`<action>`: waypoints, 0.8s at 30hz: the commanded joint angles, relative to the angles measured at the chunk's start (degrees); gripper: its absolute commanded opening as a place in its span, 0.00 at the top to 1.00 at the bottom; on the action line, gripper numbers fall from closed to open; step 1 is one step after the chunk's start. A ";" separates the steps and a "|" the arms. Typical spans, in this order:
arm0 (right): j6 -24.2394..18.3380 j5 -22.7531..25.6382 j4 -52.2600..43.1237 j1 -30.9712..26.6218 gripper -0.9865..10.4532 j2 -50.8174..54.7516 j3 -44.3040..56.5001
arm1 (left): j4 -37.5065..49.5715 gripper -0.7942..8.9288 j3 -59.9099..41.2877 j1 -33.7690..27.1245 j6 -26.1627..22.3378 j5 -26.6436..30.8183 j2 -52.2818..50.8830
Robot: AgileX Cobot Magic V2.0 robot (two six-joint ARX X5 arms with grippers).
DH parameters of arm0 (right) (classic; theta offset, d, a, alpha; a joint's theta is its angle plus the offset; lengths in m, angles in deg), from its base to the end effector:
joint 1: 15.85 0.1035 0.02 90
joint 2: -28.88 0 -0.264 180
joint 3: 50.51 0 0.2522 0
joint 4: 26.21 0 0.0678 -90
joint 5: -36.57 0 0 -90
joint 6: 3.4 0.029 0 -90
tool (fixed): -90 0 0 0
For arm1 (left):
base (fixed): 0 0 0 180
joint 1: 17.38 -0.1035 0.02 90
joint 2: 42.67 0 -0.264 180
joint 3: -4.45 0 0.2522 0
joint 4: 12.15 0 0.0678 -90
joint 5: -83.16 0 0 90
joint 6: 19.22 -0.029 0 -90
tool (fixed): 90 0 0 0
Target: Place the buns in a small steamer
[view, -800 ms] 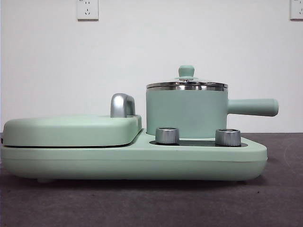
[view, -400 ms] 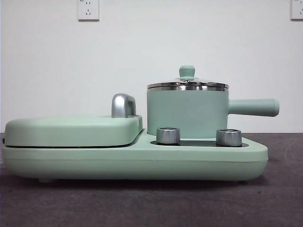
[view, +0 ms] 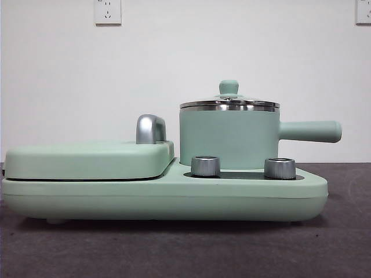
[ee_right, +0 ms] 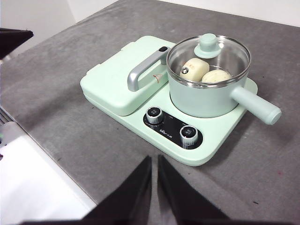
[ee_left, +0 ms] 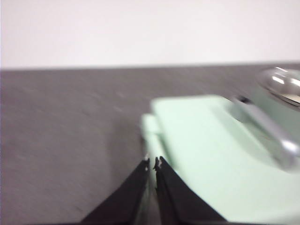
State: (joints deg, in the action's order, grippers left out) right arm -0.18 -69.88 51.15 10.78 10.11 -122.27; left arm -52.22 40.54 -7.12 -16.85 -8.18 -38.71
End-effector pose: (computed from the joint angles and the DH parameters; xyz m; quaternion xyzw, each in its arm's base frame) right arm 0.0043 0.0114 0.3504 0.0068 0.2202 0.3528 0.9094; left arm 0.0649 -0.0124 0.2425 -0.0151 0.0711 -0.0994 0.9924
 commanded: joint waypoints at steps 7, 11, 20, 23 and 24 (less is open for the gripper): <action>-0.26 -0.04 -0.59 0.35 0.90 -0.13 -0.57 | 11.82 0.90 -14.88 -7.39 0.22 0.11 -3.80; -0.26 -0.04 -0.61 0.35 0.90 -0.13 -0.57 | 12.28 0.90 -17.59 -7.43 0.20 0.11 -3.78; -0.26 -0.04 -0.59 0.35 0.90 -0.13 -0.57 | 15.47 0.90 -21.62 -7.56 -0.11 0.15 -3.78; -0.26 -0.04 -0.59 0.35 0.90 -0.13 -0.59 | 15.63 0.90 -21.59 -7.61 0.02 0.15 -3.78; -0.26 -0.04 -0.61 0.35 0.90 -0.13 -0.59 | 15.61 0.90 -21.59 -7.61 0.02 0.15 -3.78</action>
State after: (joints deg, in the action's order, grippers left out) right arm -0.18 -69.90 51.15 10.78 10.09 -122.27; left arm -36.31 20.06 -14.64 -16.70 -8.14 -42.38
